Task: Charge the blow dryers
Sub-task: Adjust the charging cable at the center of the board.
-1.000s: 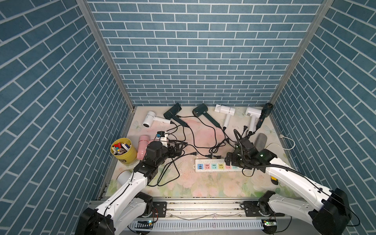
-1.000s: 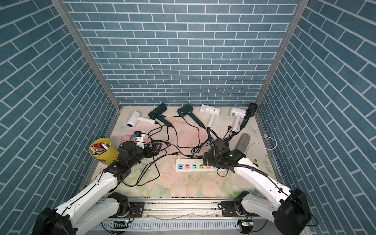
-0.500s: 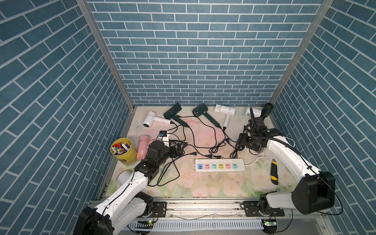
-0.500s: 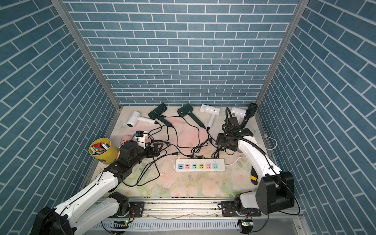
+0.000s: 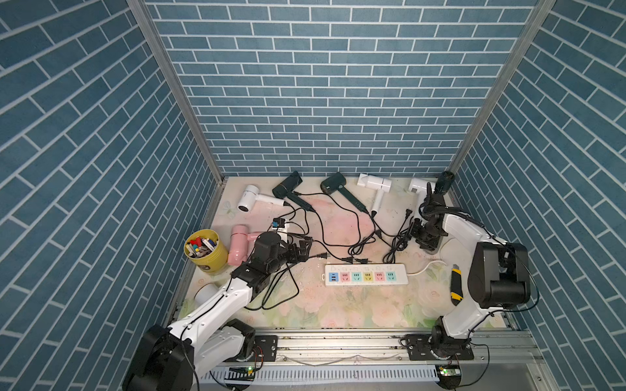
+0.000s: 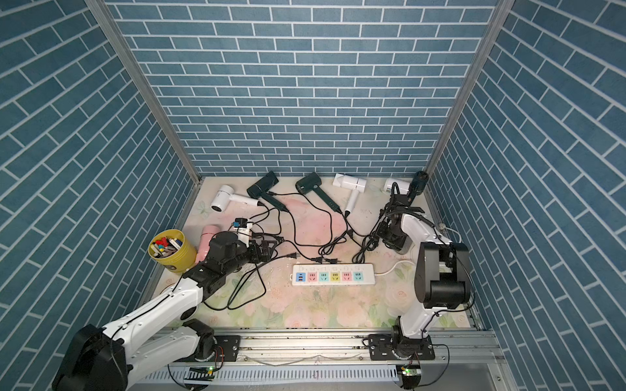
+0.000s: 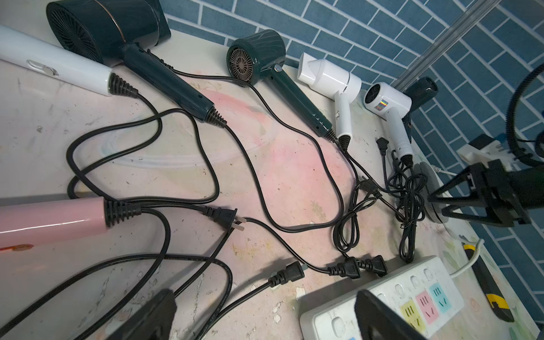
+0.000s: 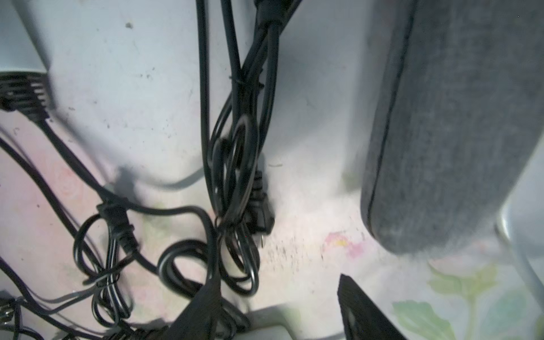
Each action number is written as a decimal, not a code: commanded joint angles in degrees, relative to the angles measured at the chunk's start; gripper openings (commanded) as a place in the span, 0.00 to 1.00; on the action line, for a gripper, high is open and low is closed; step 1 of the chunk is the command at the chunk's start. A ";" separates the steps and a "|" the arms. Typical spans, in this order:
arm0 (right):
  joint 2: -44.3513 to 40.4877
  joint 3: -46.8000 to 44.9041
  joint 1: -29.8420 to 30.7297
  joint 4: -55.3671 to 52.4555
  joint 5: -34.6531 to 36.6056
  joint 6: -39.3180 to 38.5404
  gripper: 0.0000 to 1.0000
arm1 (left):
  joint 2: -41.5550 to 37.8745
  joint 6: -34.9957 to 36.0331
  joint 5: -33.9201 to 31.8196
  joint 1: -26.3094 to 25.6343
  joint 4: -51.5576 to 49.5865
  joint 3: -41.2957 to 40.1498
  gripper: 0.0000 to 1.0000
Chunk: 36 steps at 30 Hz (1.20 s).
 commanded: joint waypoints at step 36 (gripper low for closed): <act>30.64 41.53 -4.95 -8.10 1.78 -5.04 0.35 | 2.61 2.18 -1.13 -3.27 -0.25 3.79 1.00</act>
